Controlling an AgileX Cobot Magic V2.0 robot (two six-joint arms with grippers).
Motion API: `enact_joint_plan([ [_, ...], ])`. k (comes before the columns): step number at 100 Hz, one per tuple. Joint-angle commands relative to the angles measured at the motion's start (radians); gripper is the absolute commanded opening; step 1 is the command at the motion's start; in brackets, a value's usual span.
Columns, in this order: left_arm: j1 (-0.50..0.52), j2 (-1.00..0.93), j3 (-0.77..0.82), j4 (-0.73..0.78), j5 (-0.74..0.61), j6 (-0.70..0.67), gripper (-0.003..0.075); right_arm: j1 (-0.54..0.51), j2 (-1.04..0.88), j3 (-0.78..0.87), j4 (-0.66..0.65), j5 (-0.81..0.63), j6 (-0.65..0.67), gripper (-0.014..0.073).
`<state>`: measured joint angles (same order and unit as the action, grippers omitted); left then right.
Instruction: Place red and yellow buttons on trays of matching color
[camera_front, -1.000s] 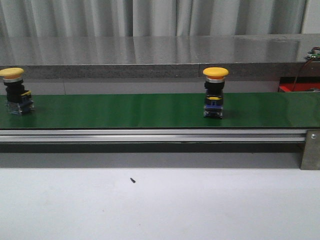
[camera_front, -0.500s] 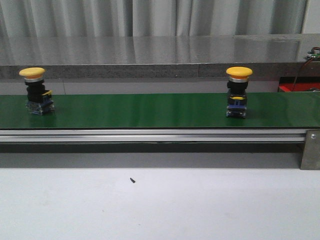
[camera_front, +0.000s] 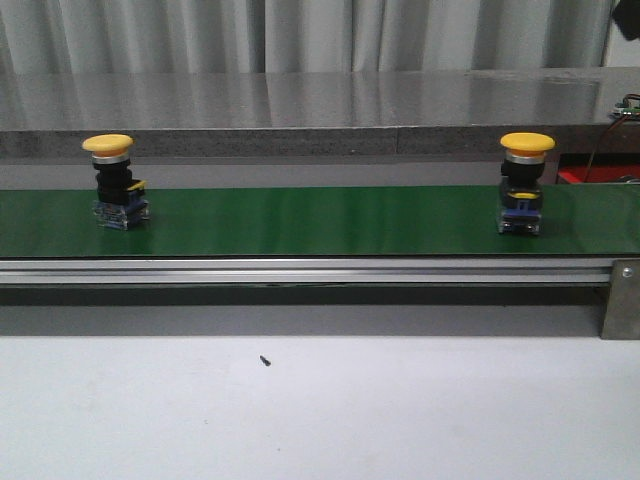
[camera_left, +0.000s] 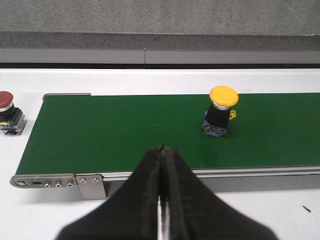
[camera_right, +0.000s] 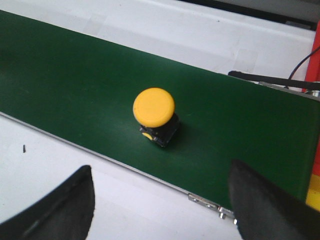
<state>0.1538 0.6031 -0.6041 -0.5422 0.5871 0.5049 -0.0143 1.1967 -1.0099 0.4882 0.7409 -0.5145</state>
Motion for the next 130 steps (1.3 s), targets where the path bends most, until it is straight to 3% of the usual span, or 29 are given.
enact_joint_plan([
  [1,-0.006,0.002,-0.025,-0.032,-0.063,0.004,-0.0019,-0.002,0.062,-0.078,0.012,-0.026,-0.007,0.0559],
  [56,-0.006,0.002,-0.025,-0.062,-0.063,0.004,-0.0019,-0.002,0.346,-0.174,0.003,-0.054,-0.008,0.0554],
  [64,-0.006,0.002,-0.025,-0.062,-0.063,0.004,-0.0019,-0.002,0.369,-0.174,-0.002,-0.050,-0.008,0.0493],
  [80,-0.006,0.002,-0.025,-0.062,-0.063,0.004,-0.0020,-0.002,0.381,-0.175,-0.006,-0.044,-0.008,0.0211],
  [96,-0.006,0.002,-0.025,-0.062,-0.063,0.004,-0.0019,-0.012,0.331,-0.177,-0.009,0.006,-0.007,0.0197],
  [112,-0.006,0.002,-0.025,-0.062,-0.063,0.004,-0.0020,-0.100,0.236,-0.177,-0.052,0.088,0.039,0.0197],
  [130,-0.006,0.002,-0.025,-0.062,-0.061,0.004,-0.0020,-0.322,0.146,-0.177,-0.058,0.152,0.064,0.0197],
])
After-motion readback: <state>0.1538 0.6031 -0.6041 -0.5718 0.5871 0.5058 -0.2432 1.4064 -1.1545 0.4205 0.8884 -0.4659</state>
